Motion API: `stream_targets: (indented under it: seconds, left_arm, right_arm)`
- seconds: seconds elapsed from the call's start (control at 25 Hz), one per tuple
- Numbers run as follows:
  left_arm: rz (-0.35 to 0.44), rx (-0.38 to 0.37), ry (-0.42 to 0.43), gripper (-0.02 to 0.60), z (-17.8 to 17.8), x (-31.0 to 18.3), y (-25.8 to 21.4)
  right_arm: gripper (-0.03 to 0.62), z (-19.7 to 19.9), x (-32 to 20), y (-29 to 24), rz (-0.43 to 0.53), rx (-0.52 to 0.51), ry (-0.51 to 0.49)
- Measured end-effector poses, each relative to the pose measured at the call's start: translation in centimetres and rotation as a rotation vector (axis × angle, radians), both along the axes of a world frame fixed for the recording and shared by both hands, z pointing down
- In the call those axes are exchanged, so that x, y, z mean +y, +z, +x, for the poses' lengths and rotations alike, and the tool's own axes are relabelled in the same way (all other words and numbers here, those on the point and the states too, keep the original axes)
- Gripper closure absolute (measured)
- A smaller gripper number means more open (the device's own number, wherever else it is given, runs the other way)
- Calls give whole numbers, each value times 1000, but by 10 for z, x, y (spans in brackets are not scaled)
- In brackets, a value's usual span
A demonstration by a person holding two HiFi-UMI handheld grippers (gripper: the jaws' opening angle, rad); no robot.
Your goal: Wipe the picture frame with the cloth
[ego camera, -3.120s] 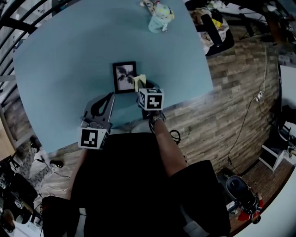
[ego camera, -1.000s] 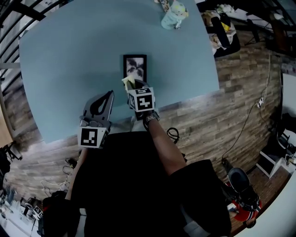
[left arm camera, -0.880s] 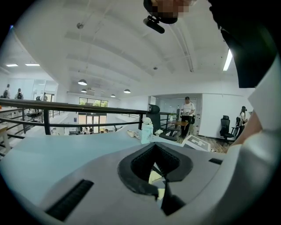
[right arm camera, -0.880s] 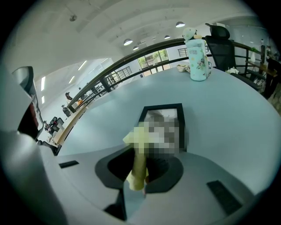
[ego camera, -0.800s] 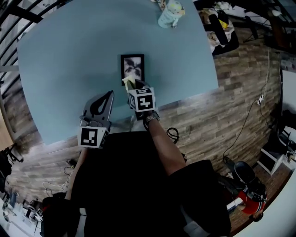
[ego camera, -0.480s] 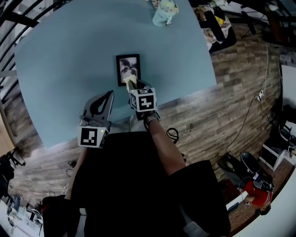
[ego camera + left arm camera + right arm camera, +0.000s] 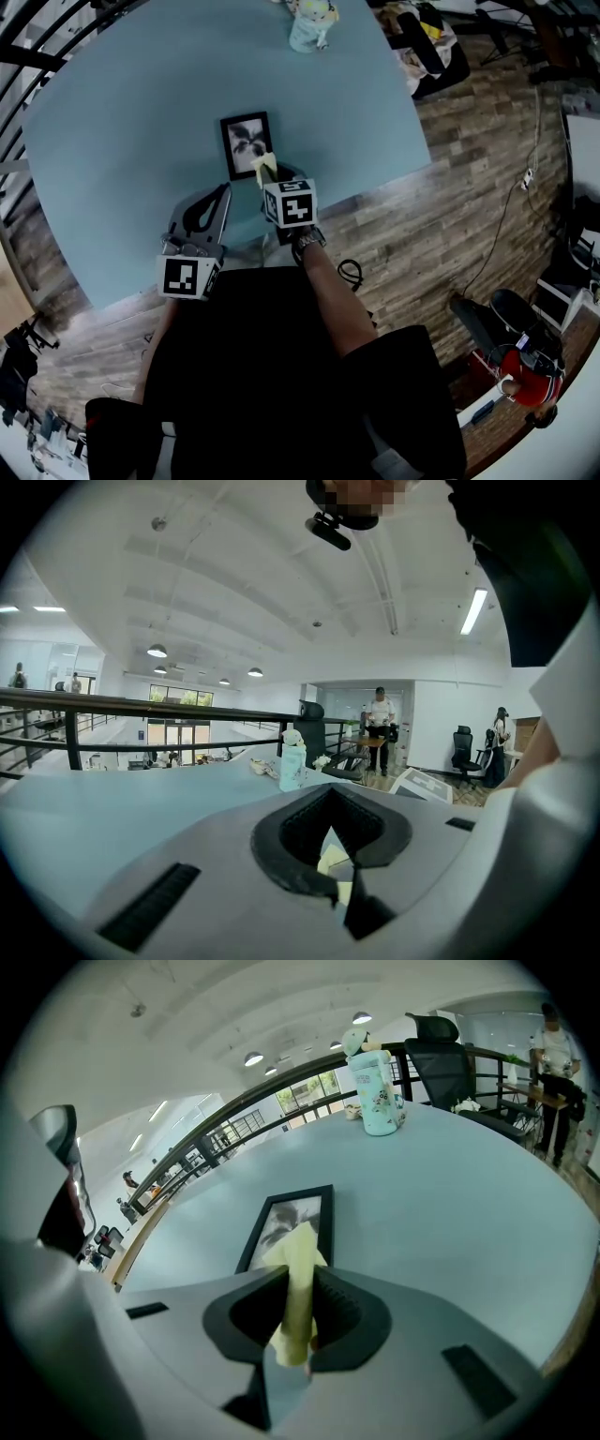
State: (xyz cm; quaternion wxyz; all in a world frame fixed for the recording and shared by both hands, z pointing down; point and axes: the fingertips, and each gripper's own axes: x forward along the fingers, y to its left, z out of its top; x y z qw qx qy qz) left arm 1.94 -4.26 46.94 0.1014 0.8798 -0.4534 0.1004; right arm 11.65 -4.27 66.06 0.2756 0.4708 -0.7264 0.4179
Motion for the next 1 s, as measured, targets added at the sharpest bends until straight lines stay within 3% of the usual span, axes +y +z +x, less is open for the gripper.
stream_targets:
  seconds: [1.0]
  left_arm:
    - [4,-2,20,584,20,-9,-2]
  right_arm:
    - [536,39,-7,0,-8,21,55]
